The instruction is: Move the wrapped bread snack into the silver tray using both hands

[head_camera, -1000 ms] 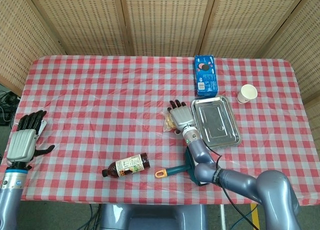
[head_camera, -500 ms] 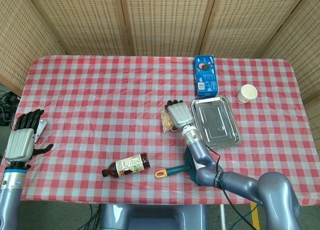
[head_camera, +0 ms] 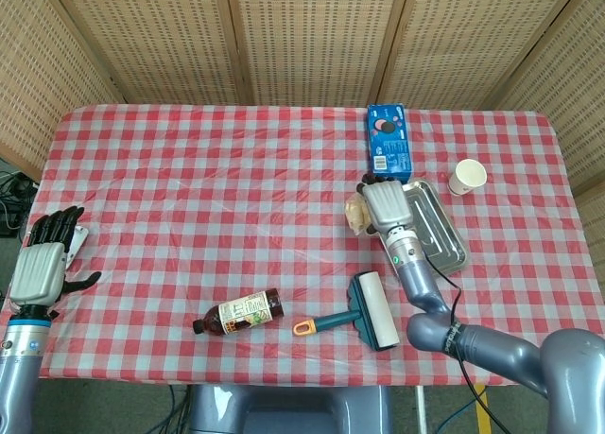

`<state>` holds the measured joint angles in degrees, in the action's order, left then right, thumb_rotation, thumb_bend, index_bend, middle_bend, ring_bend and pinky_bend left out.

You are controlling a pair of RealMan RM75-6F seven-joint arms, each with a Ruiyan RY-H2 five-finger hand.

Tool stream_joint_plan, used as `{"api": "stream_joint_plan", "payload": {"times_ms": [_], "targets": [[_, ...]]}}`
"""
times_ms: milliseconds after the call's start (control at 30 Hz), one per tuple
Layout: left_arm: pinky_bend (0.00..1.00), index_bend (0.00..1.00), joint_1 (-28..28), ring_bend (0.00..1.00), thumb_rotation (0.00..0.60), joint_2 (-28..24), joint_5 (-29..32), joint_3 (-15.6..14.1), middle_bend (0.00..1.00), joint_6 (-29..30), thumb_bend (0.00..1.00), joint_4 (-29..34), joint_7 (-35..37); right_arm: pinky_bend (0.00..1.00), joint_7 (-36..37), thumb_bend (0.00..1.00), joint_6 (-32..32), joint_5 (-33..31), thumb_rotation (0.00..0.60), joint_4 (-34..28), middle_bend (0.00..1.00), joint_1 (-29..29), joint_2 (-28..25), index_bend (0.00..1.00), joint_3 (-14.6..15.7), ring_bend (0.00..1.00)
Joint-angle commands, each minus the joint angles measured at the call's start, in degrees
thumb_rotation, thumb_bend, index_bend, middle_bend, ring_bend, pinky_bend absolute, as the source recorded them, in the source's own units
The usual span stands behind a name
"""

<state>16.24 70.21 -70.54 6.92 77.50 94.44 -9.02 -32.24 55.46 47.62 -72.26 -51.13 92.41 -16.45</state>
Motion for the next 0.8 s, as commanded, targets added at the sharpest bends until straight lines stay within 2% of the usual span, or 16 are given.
{"api": "stream_joint_plan", "payload": {"times_ms": [33, 467, 800], "targets": [[0.0, 0.0, -0.03, 0.0, 0.6, 0.03, -0.08, 0.0, 0.0, -0.03, 0.17, 0.07, -0.17, 0.4, 0.11, 0.13, 0.61, 0.0, 0.6, -0.05, 0.33, 0.82, -1.13, 0.49, 0.4, 0.29], [0.0, 0.0, -0.17, 0.0, 0.6, 0.27, -0.1, 0.31, 0.0, -0.37, 0.17, 0.2, -0.9, 0.4, 3.25, 0.13, 2.59, -0.49, 0.6, -3.09, 0.34, 3.77, -7.18, 0.5, -1.16, 0.29], [0.0, 0.0, -0.43, 0.0, 0.6, -0.08, -0.37, 0.4, 0.0, -0.53, 0.17, 0.8, -1.07, 0.4, 3.09, 0.13, 0.92, -4.32, 0.6, -1.27, 0.34, 5.21, -8.46, 0.5, -0.55, 0.29]]}}
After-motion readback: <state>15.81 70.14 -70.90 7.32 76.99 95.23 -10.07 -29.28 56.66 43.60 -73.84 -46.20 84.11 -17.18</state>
